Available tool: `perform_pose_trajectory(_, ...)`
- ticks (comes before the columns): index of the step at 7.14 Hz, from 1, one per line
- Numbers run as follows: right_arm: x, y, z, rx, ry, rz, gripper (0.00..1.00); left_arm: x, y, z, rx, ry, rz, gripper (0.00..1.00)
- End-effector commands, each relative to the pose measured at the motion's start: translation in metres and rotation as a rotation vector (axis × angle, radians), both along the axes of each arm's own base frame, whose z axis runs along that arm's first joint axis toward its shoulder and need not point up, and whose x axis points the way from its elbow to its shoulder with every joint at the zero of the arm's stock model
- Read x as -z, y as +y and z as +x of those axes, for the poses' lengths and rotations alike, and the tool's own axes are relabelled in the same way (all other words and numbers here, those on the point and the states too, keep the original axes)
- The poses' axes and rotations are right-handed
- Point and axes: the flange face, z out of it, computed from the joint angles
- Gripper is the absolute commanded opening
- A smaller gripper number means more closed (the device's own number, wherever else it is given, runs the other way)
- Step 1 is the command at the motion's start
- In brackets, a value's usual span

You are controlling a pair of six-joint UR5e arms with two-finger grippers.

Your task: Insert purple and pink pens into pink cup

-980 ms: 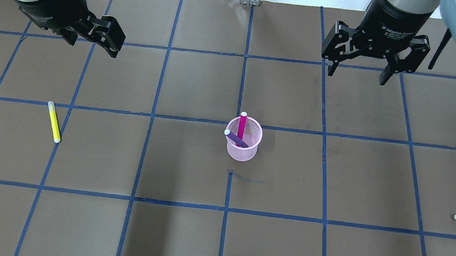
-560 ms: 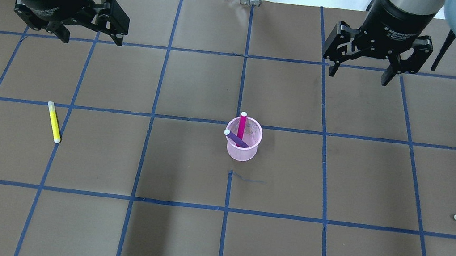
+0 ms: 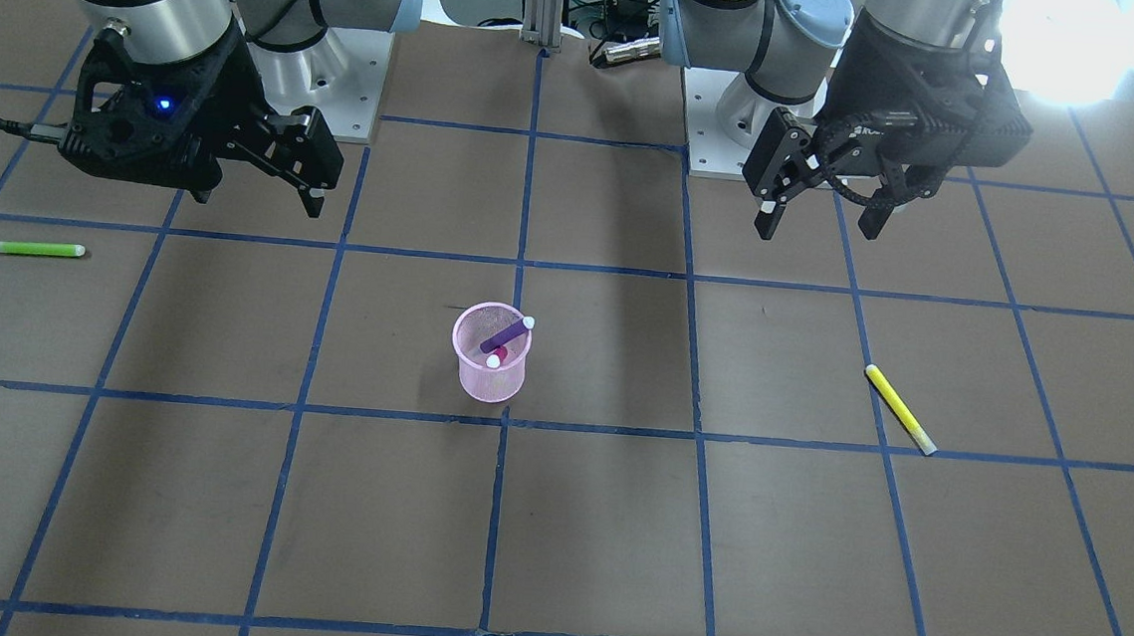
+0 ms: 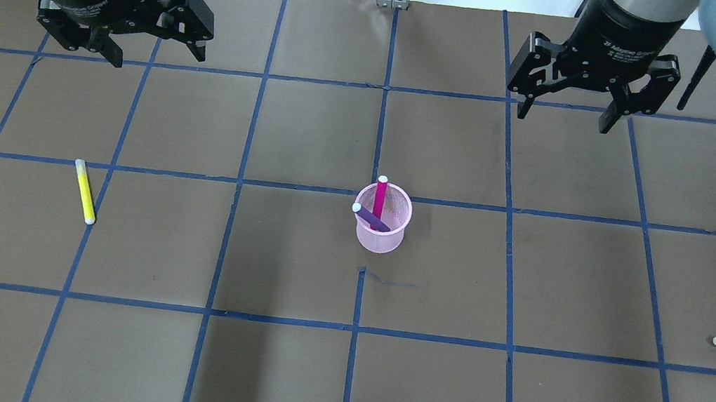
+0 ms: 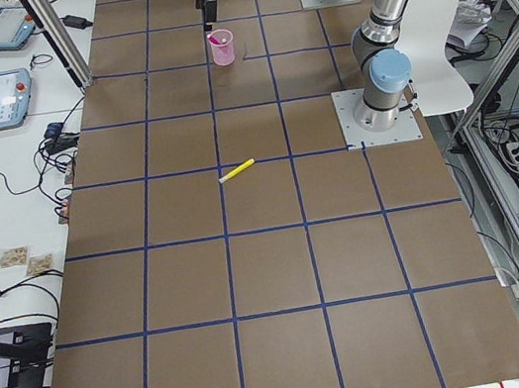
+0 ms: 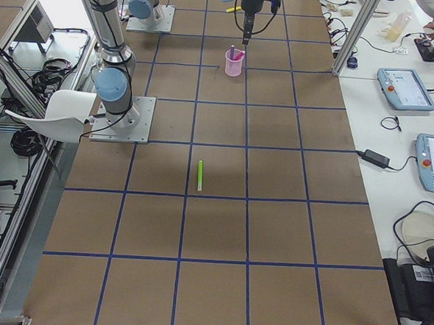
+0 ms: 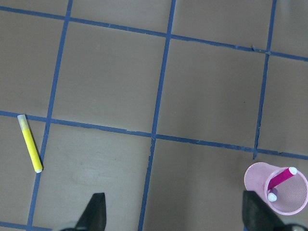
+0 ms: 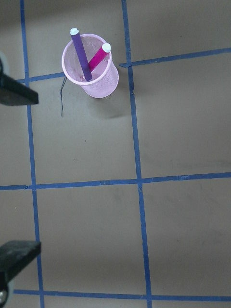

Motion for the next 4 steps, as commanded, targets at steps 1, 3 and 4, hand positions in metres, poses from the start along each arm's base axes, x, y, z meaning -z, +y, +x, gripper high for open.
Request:
perform_pose_trajectory(1,-0.005,-0.002,-0.003,-0.008,-0.001,-0.009,1.00,0.002,0.000,0.002,0.076,-0.025,0.011,1.00)
perform_pose_trajectory(3,-0.011,-0.001,0.000,-0.011,-0.002,-0.015,1.00,0.003,0.002,0.009,0.073,-0.027,0.035,1.00)
perform_pose_trajectory(4,-0.011,-0.001,0.000,-0.012,-0.002,-0.015,1.00,0.002,0.001,0.012,0.065,-0.027,0.034,1.00)
